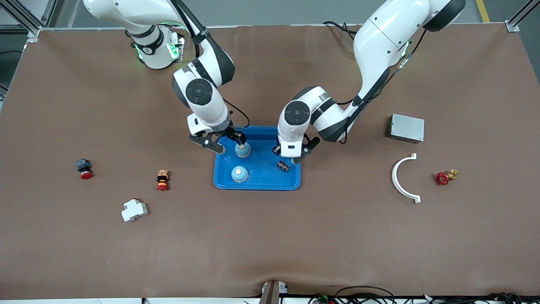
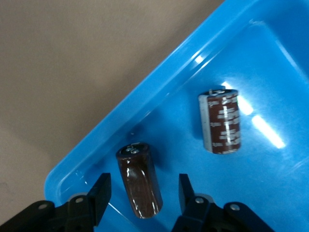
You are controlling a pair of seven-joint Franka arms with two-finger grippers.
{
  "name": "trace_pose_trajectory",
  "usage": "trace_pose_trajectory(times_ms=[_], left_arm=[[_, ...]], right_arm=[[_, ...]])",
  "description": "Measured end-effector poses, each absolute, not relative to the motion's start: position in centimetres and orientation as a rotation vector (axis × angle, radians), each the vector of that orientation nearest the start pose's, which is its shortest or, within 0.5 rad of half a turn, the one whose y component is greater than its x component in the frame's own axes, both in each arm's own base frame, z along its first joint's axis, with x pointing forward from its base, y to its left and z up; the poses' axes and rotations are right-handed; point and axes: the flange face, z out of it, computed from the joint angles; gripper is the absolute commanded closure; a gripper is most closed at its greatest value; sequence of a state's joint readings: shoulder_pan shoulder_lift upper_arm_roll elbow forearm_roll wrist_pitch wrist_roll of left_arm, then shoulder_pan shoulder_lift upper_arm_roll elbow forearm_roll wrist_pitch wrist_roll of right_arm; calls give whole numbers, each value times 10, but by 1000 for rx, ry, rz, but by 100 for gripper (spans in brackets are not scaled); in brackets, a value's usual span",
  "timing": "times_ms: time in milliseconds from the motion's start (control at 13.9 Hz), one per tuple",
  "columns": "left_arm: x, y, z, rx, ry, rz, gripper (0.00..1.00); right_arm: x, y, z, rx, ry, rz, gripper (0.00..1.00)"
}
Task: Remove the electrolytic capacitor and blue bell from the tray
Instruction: 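Grasp a capacitor with the left gripper while the right gripper grasps a bell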
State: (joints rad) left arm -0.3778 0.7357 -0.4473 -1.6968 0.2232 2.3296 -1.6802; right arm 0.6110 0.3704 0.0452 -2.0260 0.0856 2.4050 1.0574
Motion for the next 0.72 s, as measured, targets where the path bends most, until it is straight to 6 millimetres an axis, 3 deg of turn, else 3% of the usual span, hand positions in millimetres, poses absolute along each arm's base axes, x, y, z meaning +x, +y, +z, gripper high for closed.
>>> trace_pose_trajectory(times_ms=[143,287,430,573,717], left_arm=[[478,-470,192,-2898,-1233,226,59],[478,-469,188,-2893,-1233,232,100],[479,-470,188,-2893,-1234,233,100],[483,-470,192,-2901,-1238,213,100],[495,-467,209,-2914,-1253,162,100]], right_arm=[[474,374,239,-2993,737,62,0],[469,381,209,-2991,761,40,0],[468,385,192,-2989,771,16,0],[471,385,188,-2988,777,12,0],[473,385,190,-2983,788,7,0]])
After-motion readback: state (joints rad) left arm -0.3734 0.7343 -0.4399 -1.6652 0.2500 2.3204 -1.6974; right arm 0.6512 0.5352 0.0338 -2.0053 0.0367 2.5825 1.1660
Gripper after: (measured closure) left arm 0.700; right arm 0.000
